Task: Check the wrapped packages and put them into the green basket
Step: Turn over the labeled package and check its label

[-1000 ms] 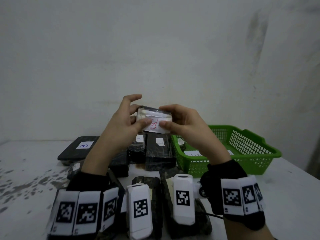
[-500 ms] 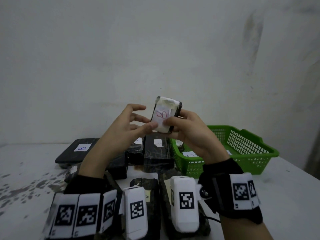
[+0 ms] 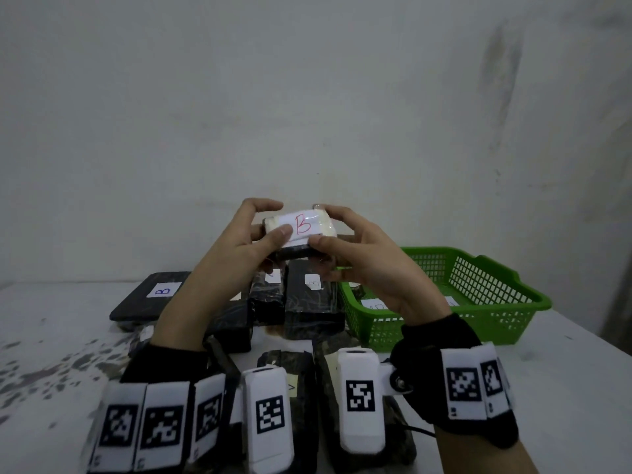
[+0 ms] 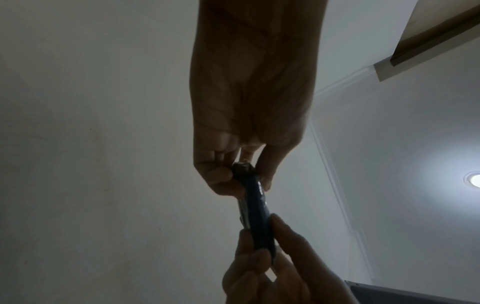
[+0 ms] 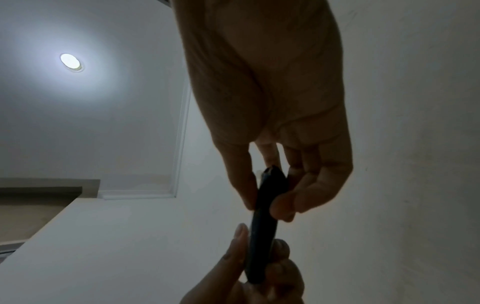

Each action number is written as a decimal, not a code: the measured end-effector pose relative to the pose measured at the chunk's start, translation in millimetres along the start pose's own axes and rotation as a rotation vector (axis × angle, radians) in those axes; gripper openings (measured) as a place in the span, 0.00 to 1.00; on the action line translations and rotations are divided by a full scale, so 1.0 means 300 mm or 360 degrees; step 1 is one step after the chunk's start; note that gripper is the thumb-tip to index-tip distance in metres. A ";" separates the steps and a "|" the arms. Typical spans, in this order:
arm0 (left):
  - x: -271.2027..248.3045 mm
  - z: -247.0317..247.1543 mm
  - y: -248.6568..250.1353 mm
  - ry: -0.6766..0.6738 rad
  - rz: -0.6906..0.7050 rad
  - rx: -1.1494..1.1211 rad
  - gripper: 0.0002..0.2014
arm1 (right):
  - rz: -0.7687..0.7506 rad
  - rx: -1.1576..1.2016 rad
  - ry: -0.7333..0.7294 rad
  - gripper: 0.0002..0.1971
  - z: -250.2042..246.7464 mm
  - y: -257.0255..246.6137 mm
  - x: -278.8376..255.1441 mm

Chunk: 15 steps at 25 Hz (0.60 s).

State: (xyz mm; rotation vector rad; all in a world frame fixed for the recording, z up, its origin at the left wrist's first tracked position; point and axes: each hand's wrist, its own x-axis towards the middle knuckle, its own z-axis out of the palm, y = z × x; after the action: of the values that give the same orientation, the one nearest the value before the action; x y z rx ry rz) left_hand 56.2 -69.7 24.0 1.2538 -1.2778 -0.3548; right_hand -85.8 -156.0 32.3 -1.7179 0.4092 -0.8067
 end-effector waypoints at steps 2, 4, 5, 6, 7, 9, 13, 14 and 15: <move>-0.005 0.002 0.004 -0.0074 0.0015 0.0056 0.21 | 0.0019 0.0038 0.0026 0.22 -0.006 -0.001 0.000; -0.003 0.002 -0.001 -0.0112 0.0019 0.0129 0.28 | 0.0061 0.0111 0.0048 0.21 -0.004 -0.003 0.000; -0.002 0.002 -0.003 -0.0086 0.0032 0.0144 0.25 | 0.0079 0.0132 0.0056 0.19 -0.001 -0.003 0.001; -0.002 0.001 -0.004 -0.0046 0.0062 0.0163 0.21 | 0.0084 0.0128 0.0066 0.17 0.001 -0.004 0.000; 0.000 -0.001 -0.005 -0.0003 0.0102 0.0199 0.18 | 0.0077 0.0103 0.0078 0.14 0.003 -0.005 0.000; 0.004 0.002 -0.008 0.0045 0.0171 0.0255 0.13 | 0.0046 0.0051 0.0098 0.09 0.004 -0.009 -0.004; 0.003 0.008 -0.006 0.0040 0.0228 0.0158 0.11 | -0.0019 0.0040 0.0113 0.11 0.009 -0.017 -0.005; 0.002 0.006 -0.004 0.0033 0.0239 0.0136 0.12 | -0.0048 0.0053 0.0122 0.10 0.012 -0.018 -0.006; 0.001 0.004 -0.002 0.0014 0.0237 0.0123 0.13 | -0.0074 0.0060 0.0130 0.08 0.014 -0.016 -0.004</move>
State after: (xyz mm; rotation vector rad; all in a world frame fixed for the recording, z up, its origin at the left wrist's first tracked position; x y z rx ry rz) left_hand 55.5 -70.8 23.3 1.2147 -1.3791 -0.1945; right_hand -84.4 -150.8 36.0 -1.6688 0.4083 -0.9148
